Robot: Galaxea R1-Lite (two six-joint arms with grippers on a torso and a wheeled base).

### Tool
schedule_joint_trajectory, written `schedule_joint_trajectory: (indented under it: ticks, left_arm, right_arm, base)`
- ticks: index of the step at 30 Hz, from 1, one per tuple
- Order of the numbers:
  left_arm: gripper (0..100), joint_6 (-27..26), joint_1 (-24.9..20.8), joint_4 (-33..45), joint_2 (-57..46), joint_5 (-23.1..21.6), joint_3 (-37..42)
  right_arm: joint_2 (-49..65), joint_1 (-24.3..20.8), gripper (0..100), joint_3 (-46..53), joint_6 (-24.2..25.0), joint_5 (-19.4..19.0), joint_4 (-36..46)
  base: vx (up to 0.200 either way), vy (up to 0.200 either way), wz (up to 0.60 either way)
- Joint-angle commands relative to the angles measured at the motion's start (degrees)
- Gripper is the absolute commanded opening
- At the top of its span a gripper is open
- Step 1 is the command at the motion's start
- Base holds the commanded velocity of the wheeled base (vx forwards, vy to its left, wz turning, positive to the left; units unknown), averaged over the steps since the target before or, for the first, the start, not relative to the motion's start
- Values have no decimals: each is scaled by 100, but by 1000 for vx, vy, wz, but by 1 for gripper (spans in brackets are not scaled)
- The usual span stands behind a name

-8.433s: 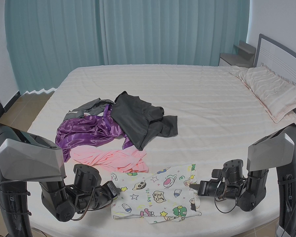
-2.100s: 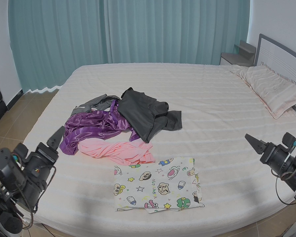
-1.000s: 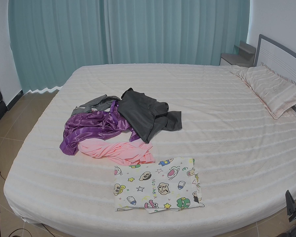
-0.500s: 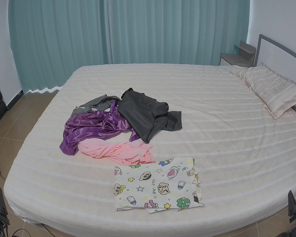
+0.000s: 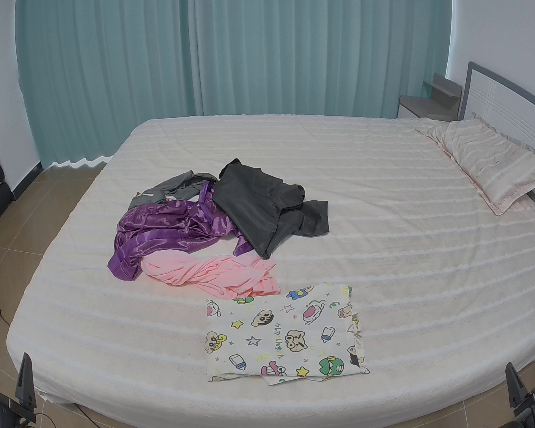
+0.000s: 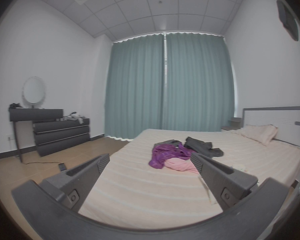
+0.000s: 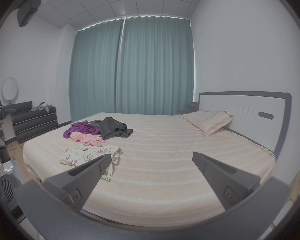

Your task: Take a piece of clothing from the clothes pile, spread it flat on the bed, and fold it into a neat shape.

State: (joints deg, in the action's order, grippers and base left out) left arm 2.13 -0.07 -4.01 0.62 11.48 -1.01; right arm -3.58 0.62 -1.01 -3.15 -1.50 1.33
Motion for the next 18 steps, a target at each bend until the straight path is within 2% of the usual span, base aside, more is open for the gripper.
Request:
schedule_joint_trajectory:
  ticks: [1,7,10,18]
  left_arm:
    - [100,42,-1,14,-62,-445,101]
    - [100,-81,-10,23,-62,-823,101]
    - [100,-46,-10,32,-62,-1254,101]
    - [100,-143,-10,85,-62,-1412,92]
  right_arm:
    - [350,-97,100,22,33,-26,43]
    - [358,-97,100,48,16,-35,-1]
    - [358,-106,100,40,51,-17,8]
    - [358,-106,100,48,174,-8,-1]
  base:
    - [0,0,0]
    - [0,0,0]
    - [0,0,0]
    - [0,0,0]
